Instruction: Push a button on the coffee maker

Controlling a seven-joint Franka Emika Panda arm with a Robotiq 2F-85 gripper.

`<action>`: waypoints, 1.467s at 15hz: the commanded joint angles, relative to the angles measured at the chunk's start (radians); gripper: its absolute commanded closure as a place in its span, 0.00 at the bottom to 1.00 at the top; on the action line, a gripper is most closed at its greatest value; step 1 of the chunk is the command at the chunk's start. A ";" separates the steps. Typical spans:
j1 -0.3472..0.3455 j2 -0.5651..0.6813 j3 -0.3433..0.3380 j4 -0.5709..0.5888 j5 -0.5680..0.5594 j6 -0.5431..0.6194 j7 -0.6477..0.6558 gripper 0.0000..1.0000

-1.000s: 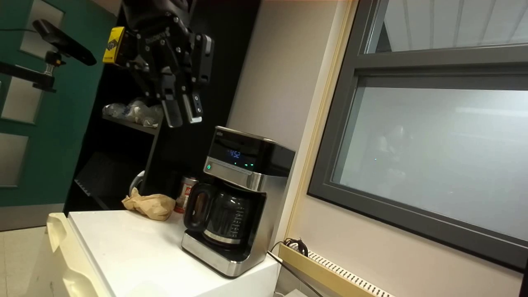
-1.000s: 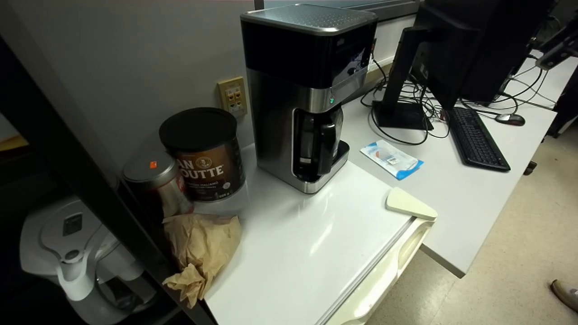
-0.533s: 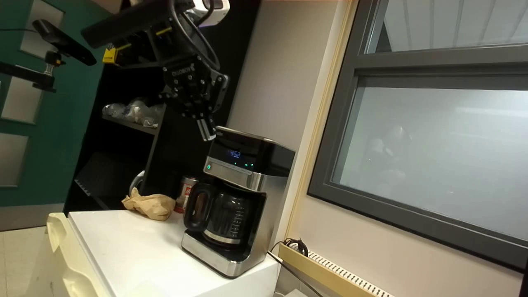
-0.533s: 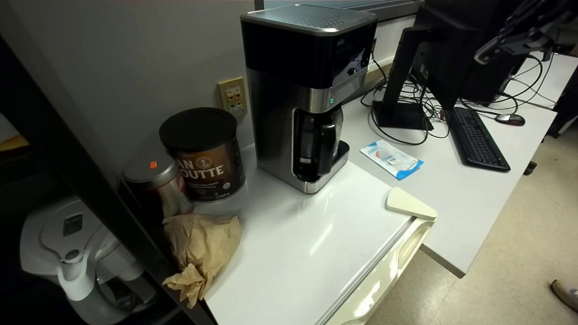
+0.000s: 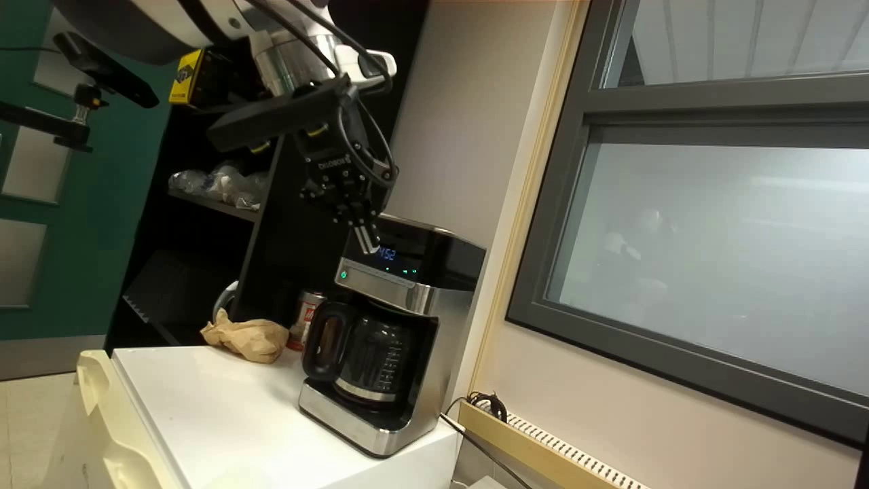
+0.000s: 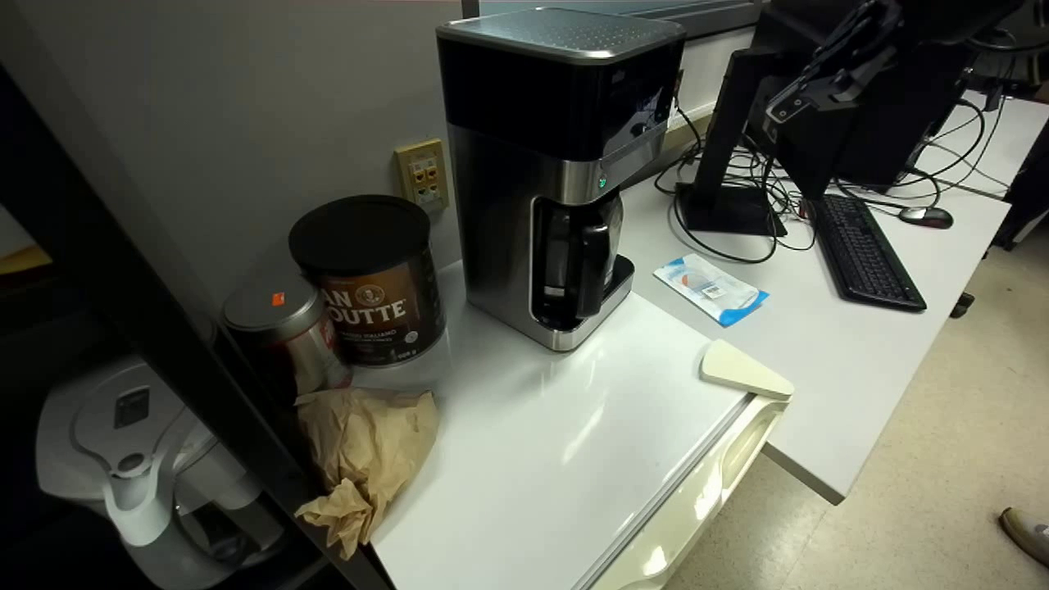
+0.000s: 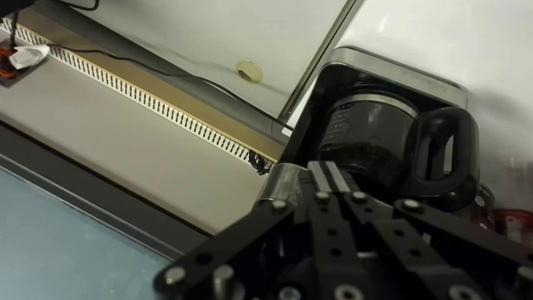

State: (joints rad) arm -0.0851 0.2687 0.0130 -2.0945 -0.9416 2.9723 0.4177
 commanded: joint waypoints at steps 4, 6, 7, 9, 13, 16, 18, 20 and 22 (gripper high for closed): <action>0.055 0.167 -0.043 0.192 -0.076 0.038 0.119 1.00; 0.067 0.200 -0.052 0.231 -0.085 0.038 0.141 1.00; 0.071 0.216 -0.055 0.248 -0.086 0.039 0.148 1.00; 0.082 0.246 -0.064 0.284 -0.085 0.036 0.162 1.00; 0.096 0.296 -0.075 0.344 -0.076 0.034 0.175 1.00; 0.102 0.326 -0.077 0.378 -0.069 0.029 0.181 1.00; 0.105 0.342 -0.079 0.396 -0.068 0.027 0.184 1.00; 0.107 0.356 -0.079 0.411 -0.067 0.026 0.184 1.00; 0.107 0.362 -0.079 0.413 -0.066 0.025 0.182 1.00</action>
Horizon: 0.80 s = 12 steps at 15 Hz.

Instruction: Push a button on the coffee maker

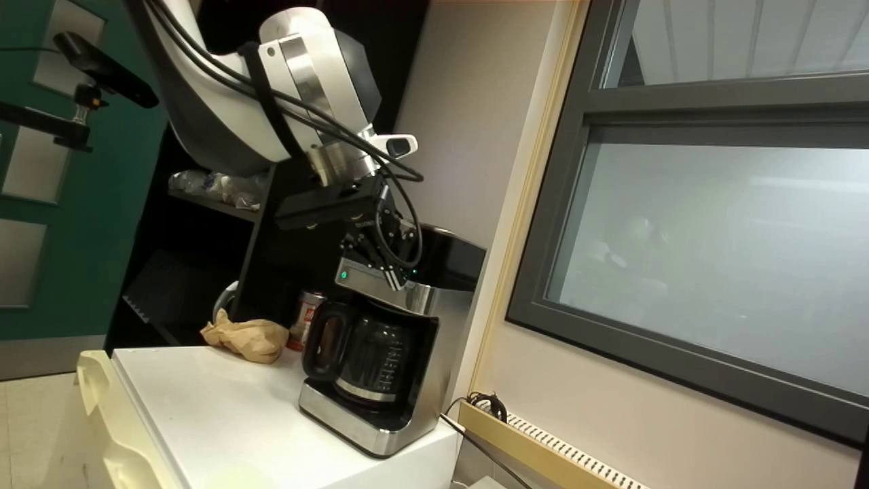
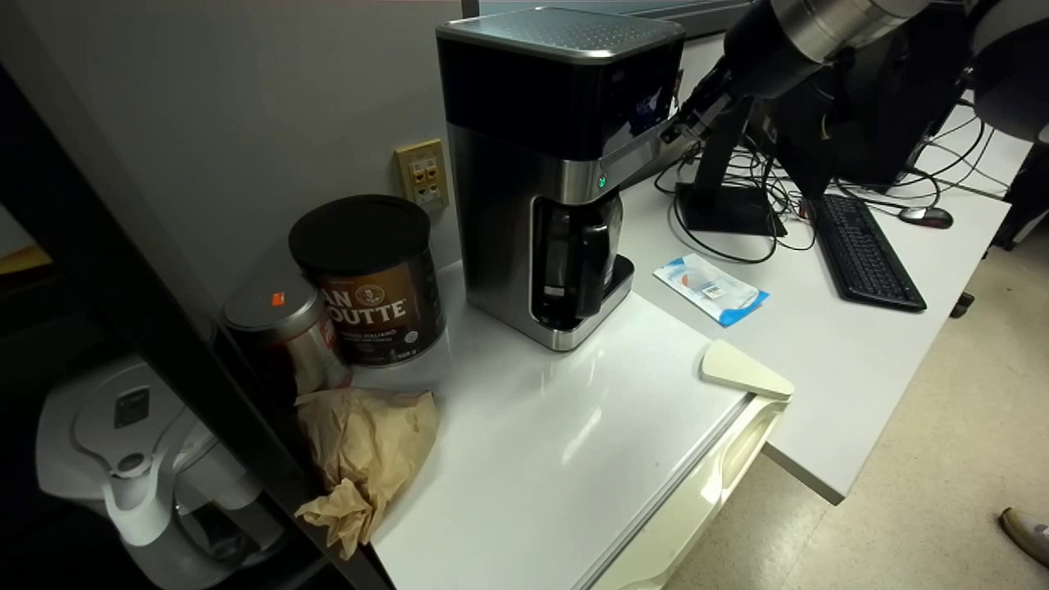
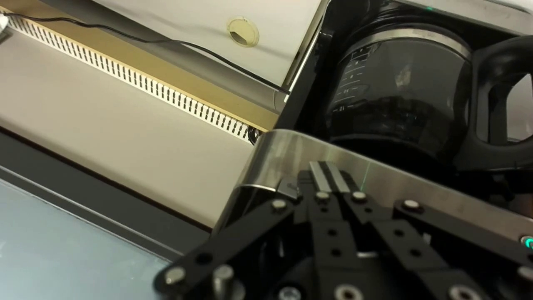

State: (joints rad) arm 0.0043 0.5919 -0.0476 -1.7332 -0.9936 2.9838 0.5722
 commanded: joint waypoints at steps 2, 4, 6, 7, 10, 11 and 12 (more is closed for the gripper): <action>0.019 0.041 -0.019 0.051 -0.015 0.014 0.029 1.00; 0.019 0.034 -0.020 0.042 -0.019 0.021 0.029 1.00; 0.021 0.012 -0.025 0.011 -0.031 0.038 0.037 1.00; 0.025 -0.006 -0.031 -0.016 -0.044 0.052 0.042 1.00; 0.050 -0.067 -0.068 -0.108 -0.123 0.108 0.071 1.00; 0.060 -0.086 -0.082 -0.136 -0.158 0.130 0.083 1.00; 0.070 -0.110 -0.094 -0.169 -0.189 0.141 0.099 1.00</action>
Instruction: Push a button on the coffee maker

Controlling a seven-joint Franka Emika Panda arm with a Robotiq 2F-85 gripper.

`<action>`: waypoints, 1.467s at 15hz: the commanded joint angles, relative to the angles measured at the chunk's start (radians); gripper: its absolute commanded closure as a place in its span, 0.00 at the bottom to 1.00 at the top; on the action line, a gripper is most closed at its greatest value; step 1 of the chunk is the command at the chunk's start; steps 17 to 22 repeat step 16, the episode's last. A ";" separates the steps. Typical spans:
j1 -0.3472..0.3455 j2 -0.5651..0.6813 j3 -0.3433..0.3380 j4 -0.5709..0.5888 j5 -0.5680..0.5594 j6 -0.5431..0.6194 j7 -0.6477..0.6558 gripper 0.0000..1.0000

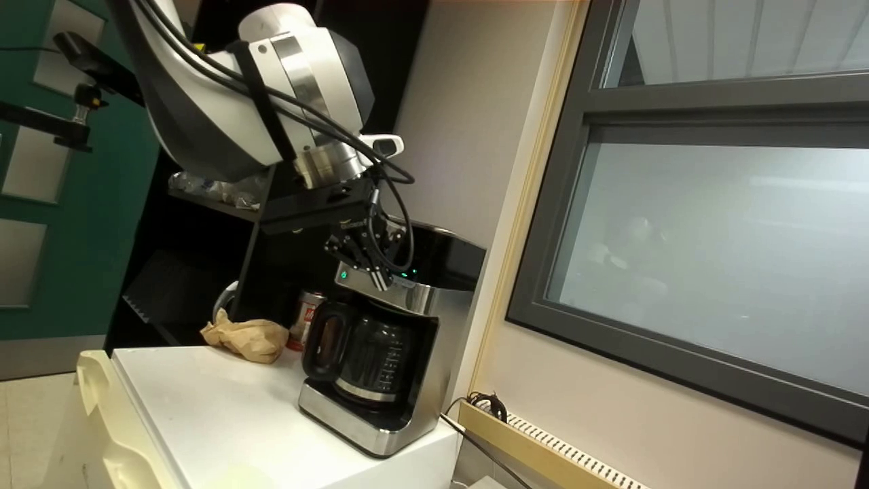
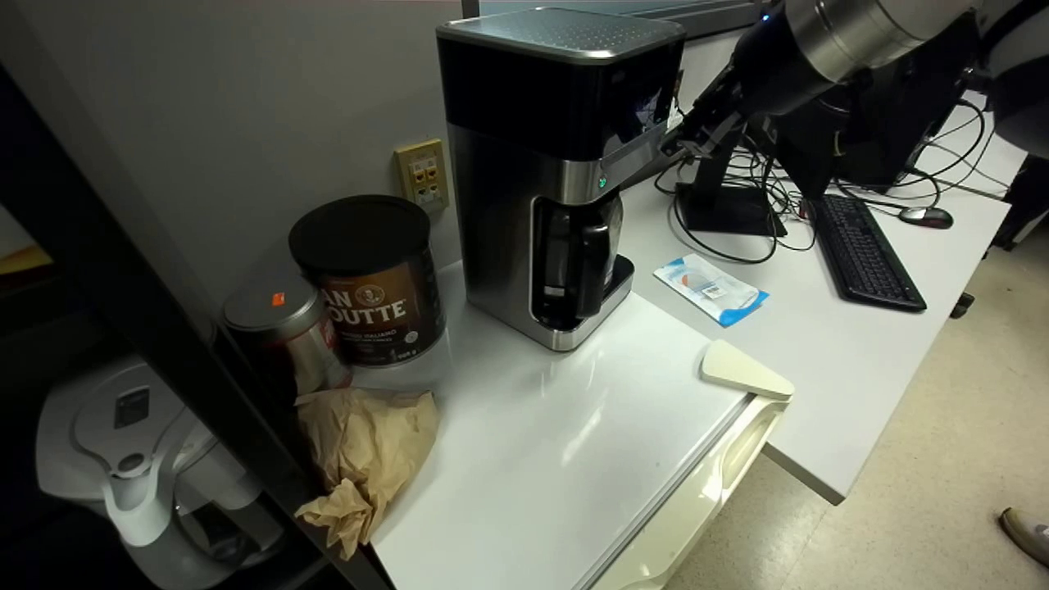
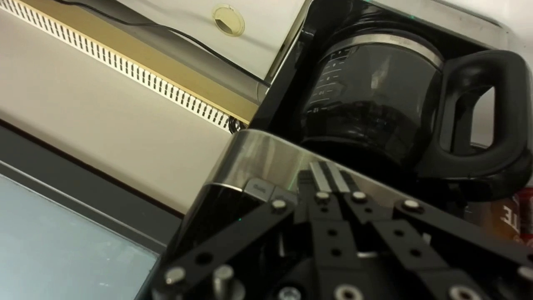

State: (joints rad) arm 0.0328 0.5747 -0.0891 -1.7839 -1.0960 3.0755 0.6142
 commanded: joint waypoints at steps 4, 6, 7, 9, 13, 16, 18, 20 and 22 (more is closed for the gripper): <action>0.072 -0.171 -0.093 -0.211 -0.200 0.063 0.116 1.00; 0.082 -0.210 -0.109 -0.249 -0.261 0.065 0.150 1.00; 0.084 -0.229 -0.112 -0.268 -0.288 0.063 0.164 1.00; 0.089 -0.263 -0.121 -0.294 -0.352 0.064 0.203 1.00; 0.084 -0.309 -0.116 -0.328 -0.452 0.049 0.267 1.00; 0.080 -0.328 -0.108 -0.342 -0.504 0.041 0.305 1.00; 0.080 -0.328 -0.108 -0.342 -0.504 0.041 0.305 1.00; 0.080 -0.328 -0.108 -0.342 -0.504 0.041 0.305 1.00; 0.080 -0.328 -0.108 -0.342 -0.504 0.041 0.305 1.00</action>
